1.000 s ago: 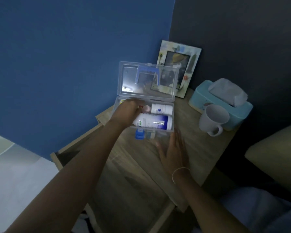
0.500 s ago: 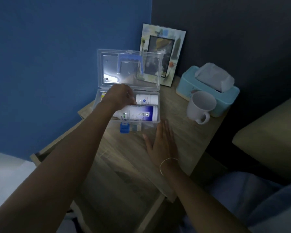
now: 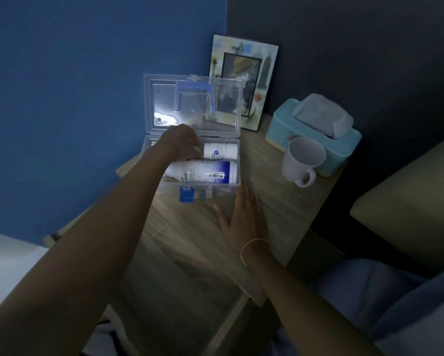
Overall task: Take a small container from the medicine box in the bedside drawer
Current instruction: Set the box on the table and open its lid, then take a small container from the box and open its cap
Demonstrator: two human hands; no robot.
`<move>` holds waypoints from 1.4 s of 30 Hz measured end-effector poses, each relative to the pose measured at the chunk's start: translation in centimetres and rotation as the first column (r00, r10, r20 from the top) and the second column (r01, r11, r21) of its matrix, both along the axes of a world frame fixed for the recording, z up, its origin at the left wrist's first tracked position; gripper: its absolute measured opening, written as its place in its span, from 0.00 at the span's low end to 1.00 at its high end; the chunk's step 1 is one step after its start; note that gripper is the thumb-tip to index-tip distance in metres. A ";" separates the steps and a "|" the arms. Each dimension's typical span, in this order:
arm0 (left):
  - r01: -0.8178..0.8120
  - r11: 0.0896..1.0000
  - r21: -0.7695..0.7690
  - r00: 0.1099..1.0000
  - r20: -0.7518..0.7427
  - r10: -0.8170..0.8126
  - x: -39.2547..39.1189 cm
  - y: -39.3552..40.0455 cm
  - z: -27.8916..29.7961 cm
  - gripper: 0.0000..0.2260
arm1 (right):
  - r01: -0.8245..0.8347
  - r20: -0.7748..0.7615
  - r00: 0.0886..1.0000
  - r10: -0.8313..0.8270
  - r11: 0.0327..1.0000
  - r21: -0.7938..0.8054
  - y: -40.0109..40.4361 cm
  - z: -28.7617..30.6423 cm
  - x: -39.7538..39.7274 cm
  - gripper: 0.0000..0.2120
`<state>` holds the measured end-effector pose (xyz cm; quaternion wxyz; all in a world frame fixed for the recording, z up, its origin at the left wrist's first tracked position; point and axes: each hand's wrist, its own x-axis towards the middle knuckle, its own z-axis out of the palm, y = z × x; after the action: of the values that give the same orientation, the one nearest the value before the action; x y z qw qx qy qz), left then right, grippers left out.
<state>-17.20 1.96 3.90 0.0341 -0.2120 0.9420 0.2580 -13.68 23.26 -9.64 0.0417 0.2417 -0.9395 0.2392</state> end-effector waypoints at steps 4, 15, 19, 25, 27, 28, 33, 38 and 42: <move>0.004 0.999 -0.046 0.996 -0.093 -0.008 1.0 0.4 1.0 0.12 | -0.004 0.012 1.000 0.004 1.000 -0.016 0.0 -0.1 0.0 0.39; -0.012 1.000 -0.015 0.958 -0.286 0.007 12.2 6.4 2.5 0.17 | -0.045 0.296 0.949 0.109 0.975 -0.216 1.4 3.0 0.7 0.32; 0.023 1.000 0.007 0.961 -0.276 -0.020 16.6 8.8 1.5 0.15 | 0.292 0.493 0.870 -0.008 0.814 -0.502 2.1 5.1 3.3 0.21; 0.074 0.993 0.097 0.950 -0.309 -0.041 19.4 12.0 -0.1 0.10 | 0.417 0.761 0.542 0.358 0.672 -0.613 2.7 7.3 8.0 0.08; 0.081 0.987 0.138 0.946 -0.324 -0.032 19.7 12.6 -0.4 0.10 | 0.498 0.808 0.331 0.487 0.638 -0.588 2.9 7.6 8.1 0.12; 0.073 0.987 0.145 0.946 -0.324 -0.022 19.8 12.8 -0.5 0.11 | 0.517 0.811 0.264 0.522 0.633 -0.576 3.2 7.7 8.1 0.13; 0.104 0.980 0.169 0.949 -0.311 -0.047 20.5 13.1 -0.7 0.11 | 0.597 0.791 0.091 0.605 0.602 -0.530 4.5 7.9 8.2 0.16; 0.183 0.971 0.154 0.945 -0.300 -0.131 20.6 13.0 -0.5 0.15 | 0.704 0.732 0.024 0.681 0.509 -0.496 4.9 8.0 8.3 0.16; 0.180 0.976 0.122 0.937 -0.325 -0.132 20.2 13.3 -0.1 0.13 | 0.749 0.712 0.024 0.702 0.459 -0.478 4.9 8.1 8.7 0.14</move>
<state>2.98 15.31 3.76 -0.0803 -0.0896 0.9272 0.3547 -4.99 28.17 -1.55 -0.5040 -0.0922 -0.3731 0.7735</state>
